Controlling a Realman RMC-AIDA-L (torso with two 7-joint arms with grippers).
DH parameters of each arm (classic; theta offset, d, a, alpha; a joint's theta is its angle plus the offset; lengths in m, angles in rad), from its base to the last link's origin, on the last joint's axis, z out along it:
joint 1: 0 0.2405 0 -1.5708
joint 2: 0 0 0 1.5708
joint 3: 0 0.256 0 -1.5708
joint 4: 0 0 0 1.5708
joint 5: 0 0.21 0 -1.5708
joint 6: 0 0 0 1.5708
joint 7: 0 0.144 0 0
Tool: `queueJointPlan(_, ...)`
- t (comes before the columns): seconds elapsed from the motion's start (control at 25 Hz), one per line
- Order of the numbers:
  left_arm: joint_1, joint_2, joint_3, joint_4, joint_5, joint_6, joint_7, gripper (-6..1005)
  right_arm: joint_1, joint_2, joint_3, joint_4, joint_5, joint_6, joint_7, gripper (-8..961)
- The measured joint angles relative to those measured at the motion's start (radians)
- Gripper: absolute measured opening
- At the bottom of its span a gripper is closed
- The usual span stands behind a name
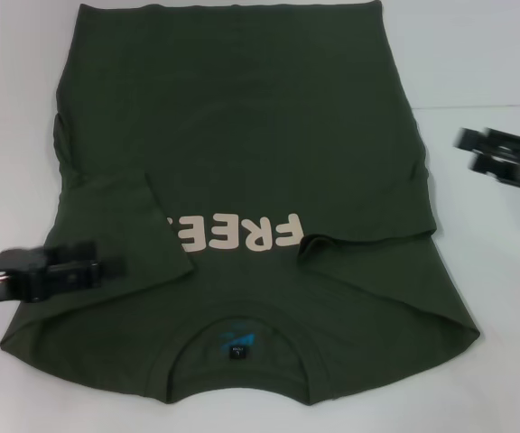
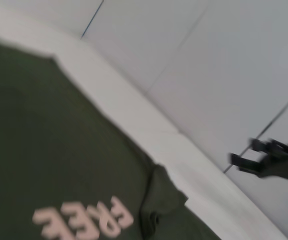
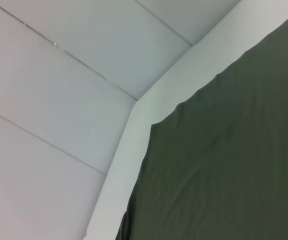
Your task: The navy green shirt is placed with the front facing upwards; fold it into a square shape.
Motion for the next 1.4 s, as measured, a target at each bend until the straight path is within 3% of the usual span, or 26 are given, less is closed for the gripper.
queueJointPlan(0.2,-0.021,0.060,-0.062,0.042,0.160,0.033,-0.317,946,-0.105,-0.046,0.019,-0.003,-0.007,-0.117,-0.014,765)
queueJointPlan(0.44,-0.067,0.106,-0.204,0.052,0.413,0.002,-0.568,946,-0.162,-0.053,0.013,-0.003,-0.029,-0.174,-0.081,764)
queueJointPlan(1.0,-0.086,0.103,-0.142,-0.045,0.476,-0.141,-0.637,940,-0.146,-0.030,0.010,-0.001,-0.137,-0.193,-0.120,759)
queueJointPlan(1.4,-0.102,0.107,-0.130,-0.075,0.527,-0.190,-0.660,940,-0.134,-0.027,0.006,0.006,-0.137,-0.194,-0.133,758)
